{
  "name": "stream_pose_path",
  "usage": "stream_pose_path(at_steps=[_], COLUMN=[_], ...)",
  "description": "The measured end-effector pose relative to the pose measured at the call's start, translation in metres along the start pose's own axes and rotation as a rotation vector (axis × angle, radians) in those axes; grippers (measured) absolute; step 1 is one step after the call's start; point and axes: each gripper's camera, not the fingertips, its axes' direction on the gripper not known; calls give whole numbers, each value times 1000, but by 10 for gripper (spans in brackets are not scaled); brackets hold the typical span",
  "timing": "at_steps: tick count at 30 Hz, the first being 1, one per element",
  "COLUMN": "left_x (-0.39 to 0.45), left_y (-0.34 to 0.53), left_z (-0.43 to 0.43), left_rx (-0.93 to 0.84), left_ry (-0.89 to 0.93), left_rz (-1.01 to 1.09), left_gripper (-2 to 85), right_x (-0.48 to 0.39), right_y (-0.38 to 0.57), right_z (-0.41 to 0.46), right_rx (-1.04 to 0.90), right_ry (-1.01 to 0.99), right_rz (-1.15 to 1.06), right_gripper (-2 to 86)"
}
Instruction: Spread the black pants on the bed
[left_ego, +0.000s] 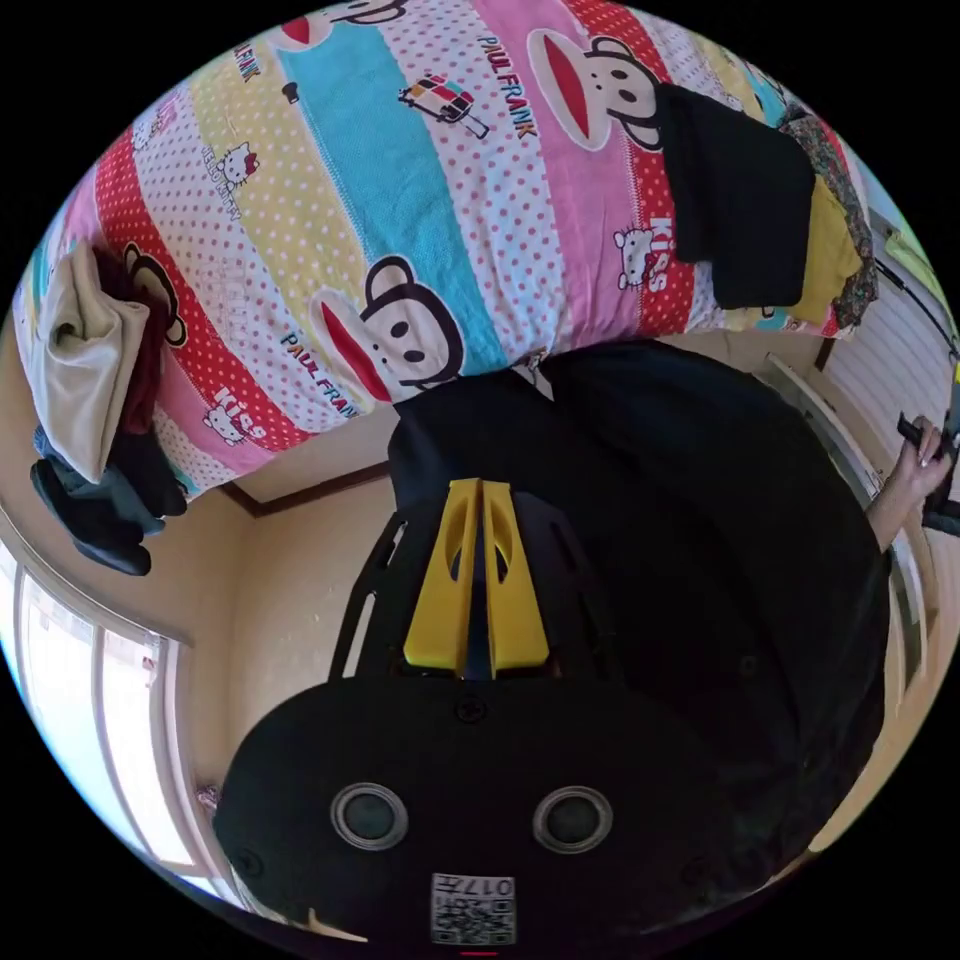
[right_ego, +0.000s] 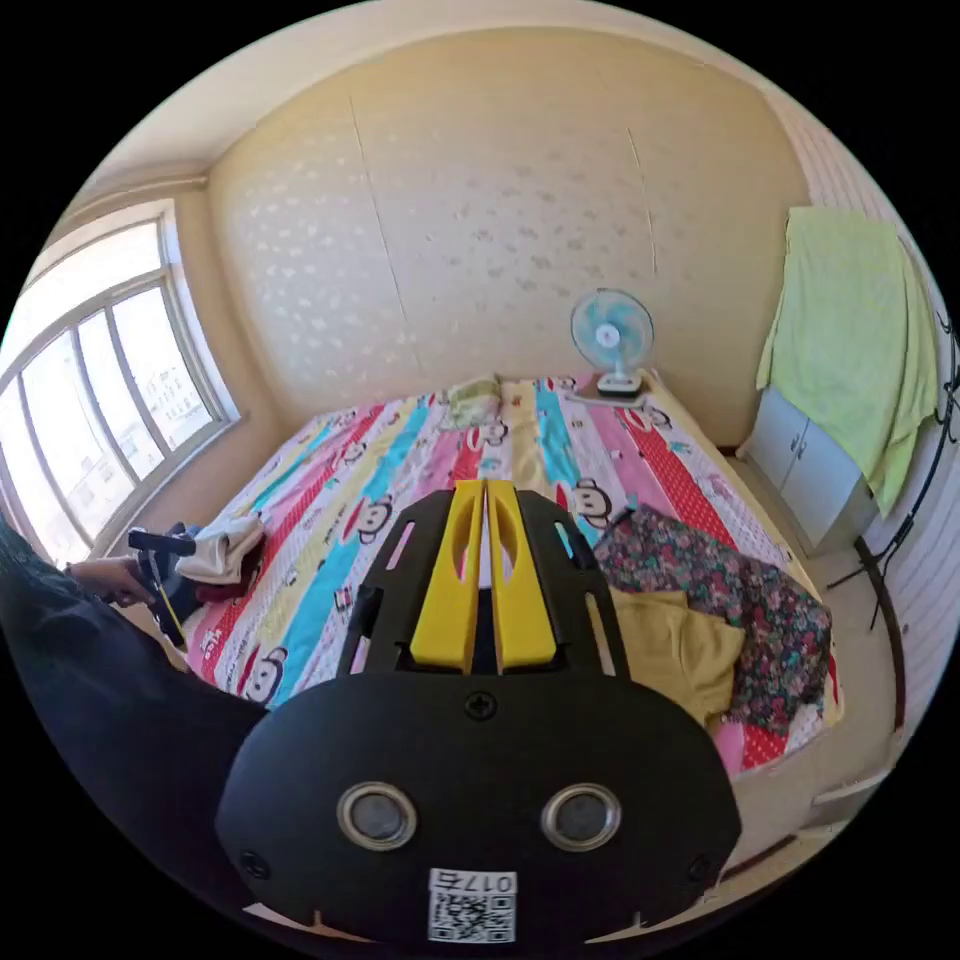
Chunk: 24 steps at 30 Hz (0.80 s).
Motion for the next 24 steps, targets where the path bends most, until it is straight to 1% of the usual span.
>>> stream_pose_path(at_steps=[1, 2, 3, 5, 6, 7, 8, 10, 11, 12, 13, 14, 16, 17, 19, 20, 22, 23, 24], left_x=[2, 3, 3, 0, -1, -3, -7, -14, -19, -22, -29, -37, -47, -54, -61, -65, -68, -68, -68], left_y=[-6, -8, -9, -9, -8, -4, 1, 10, 15, 17, 21, 24, 25, 24, 21, 18, 10, 2, -1], left_z=[-2, -9, -13, -34, -40, -51, -61, -72, -77, -79, -81, -82, -82, -81, -78, -76, -74, -72, -71], left_rx=[36, 90, 123, 271, 311, 398, 483, 589, 646, 669, 708, 739, 761, 774, 809, 837, 875, 893, 901], left_ry=[17, 35, 43, 64, 65, 67, 74, 103, 135, 152, 186, 217, 272, 311, 368, 404, 445, 458, 460], left_rz=[29, 57, 68, 104, 112, 126, 131, 142, 156, 162, 171, 178, 200, 212, 235, 254, 281, 290, 291], left_gripper=[-10, -10, -10, -10, -10, -10, -10, -10, -10, -10, -10, -10, -10, -10, -10, -10, -10, -10, -10], right_x=[16, 24, 42, 70, 91, 111, 121, 149, 155, 166, 174, 176, 164, 156, 109, 96, 34, 17, -22], right_y=[4, 6, 12, 27, 38, 50, 57, 83, 89, 101, 107, 106, 71, 58, -14, -34, -110, -126, -155], right_z=[8, 13, 26, 50, 71, 96, 110, 160, 172, 196, 214, 219, 229, 231, 242, 246, 258, 260, 267], right_rx=[-84, -129, -206, -275, -328, -398, -437, -546, -570, -620, -637, -615, -472, -443, -350, -338, -280, -275, -292], right_ry=[10, 13, 25, -2, -44, -69, -75, -79, -82, -130, -200, -243, -583, -642, -831, -870, -1011, -1050, -1146], right_rz=[13, 26, 73, 152, 212, 279, 311, 397, 423, 485, 568, 602, 563, 532, 356, 315, 155, 117, 19], right_gripper=[16, 21, 29, 46, 62, 77, 84, 101, 100, 99, 85, 78, 47, 43, 32, 31, 28, 28, 29])
